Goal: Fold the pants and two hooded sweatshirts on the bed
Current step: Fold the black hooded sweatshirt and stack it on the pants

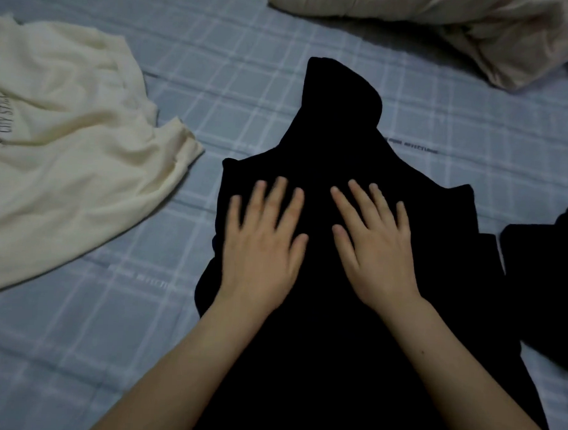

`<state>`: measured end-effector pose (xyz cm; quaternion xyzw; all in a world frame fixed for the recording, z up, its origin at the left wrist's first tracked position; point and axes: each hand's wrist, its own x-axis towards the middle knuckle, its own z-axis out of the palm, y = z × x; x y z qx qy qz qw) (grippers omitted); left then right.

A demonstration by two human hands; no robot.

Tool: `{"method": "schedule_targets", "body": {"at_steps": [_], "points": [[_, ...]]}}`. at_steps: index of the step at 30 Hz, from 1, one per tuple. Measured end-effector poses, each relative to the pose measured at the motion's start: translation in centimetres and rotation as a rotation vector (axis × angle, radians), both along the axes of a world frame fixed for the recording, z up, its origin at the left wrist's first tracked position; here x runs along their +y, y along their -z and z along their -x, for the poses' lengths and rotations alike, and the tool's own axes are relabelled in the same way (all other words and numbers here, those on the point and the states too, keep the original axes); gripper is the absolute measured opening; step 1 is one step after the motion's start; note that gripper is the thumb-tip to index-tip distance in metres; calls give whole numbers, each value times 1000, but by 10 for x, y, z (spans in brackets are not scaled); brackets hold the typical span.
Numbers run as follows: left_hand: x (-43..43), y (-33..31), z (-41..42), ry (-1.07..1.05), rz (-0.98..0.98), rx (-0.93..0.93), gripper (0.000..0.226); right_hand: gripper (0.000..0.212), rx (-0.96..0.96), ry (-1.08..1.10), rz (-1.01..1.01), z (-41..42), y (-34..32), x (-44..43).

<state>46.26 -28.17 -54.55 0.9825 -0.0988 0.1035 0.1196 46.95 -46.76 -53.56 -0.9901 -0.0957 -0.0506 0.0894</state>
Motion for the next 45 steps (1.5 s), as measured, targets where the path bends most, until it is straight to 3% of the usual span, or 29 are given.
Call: {"method": "schedule_targets", "body": {"at_steps": [4, 8, 11, 13, 15, 18, 22, 25, 27, 31, 38, 45], "points": [[5, 36, -16, 112, -232, 296, 65, 56, 266, 7, 104, -7, 32, -1], [4, 29, -23, 124, -174, 283, 67, 57, 307, -38, 37, -19, 20, -5], [14, 9, -70, 165, 79, 171, 54, 51, 57, 8, -260, -58, -15, -27], [23, -1, -121, 48, 260, 88, 37, 48, -39, 123, -474, -102, -35, -38], [23, -6, -171, -110, 428, 151, 41, 52, 139, 250, -698, -148, -43, -37], [5, -3, -226, -222, 790, 485, 64, 70, 349, 318, -891, -203, -27, -29], [-16, 7, -257, -244, 1122, 647, 80, 87, 398, 417, -1061, -245, 3, -23], [-26, 14, -265, -181, 1235, 692, 87, 72, 313, 443, -1134, -249, 17, -25], [-26, 17, -263, -177, 1238, 665, 86, 63, 239, 433, -1221, -244, 20, -29], [-19, 18, -256, -48, 1369, 524, 57, 62, 206, 309, -1325, -228, 2, -38], [-14, -35, -199, 157, 1441, 383, 60, 61, 189, 71, -1296, -180, -66, -53], [-27, -75, -81, 149, 1392, 483, 54, 58, 281, 19, -1324, -71, -96, -87]]}}
